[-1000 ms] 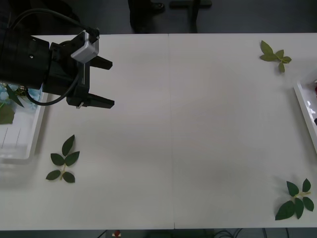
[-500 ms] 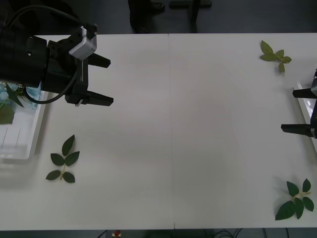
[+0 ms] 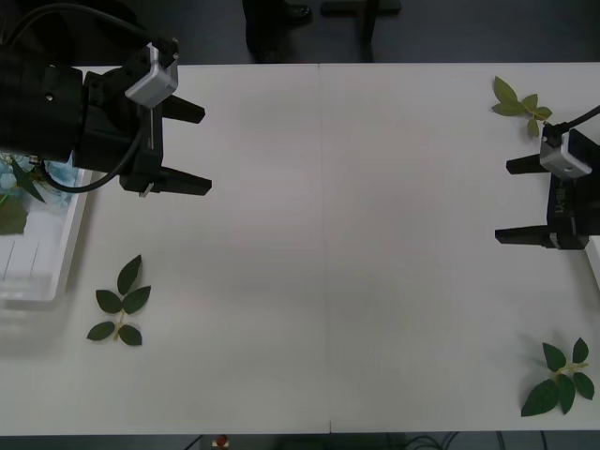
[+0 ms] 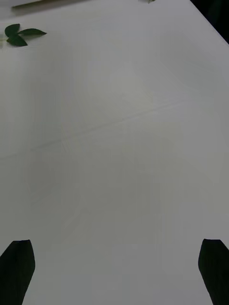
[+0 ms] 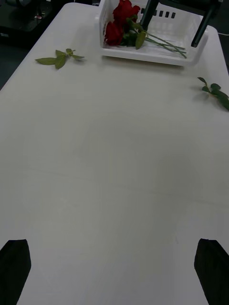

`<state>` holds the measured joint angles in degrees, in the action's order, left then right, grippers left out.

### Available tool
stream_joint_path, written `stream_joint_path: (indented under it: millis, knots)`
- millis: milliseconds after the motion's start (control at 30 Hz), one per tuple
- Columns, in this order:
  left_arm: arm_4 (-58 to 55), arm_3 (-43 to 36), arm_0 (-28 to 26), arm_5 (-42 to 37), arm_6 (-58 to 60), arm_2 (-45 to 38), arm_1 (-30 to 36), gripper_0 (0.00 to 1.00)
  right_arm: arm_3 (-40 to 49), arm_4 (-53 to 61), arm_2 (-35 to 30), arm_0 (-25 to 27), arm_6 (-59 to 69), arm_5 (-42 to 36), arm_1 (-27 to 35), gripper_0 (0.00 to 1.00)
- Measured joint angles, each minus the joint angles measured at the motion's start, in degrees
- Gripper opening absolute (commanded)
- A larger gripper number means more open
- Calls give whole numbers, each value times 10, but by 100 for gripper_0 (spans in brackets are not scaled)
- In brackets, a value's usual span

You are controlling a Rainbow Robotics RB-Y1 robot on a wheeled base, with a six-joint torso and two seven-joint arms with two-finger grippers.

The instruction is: Place the red flowers into the right box and the blue flowers into the left box. If a person shows an open palm, hand one flower to the person first, then continue sorting.

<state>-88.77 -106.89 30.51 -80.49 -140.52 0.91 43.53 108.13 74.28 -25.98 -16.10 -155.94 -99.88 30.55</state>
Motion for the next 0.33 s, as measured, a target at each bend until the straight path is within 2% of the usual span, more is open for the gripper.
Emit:
stream_joint_path:
  millis: [333]
  knots:
    - [0, 0, 0, 0, 0, 0, 0, 100, 0, -1, 3, 0, 0, 0, 0, 100]
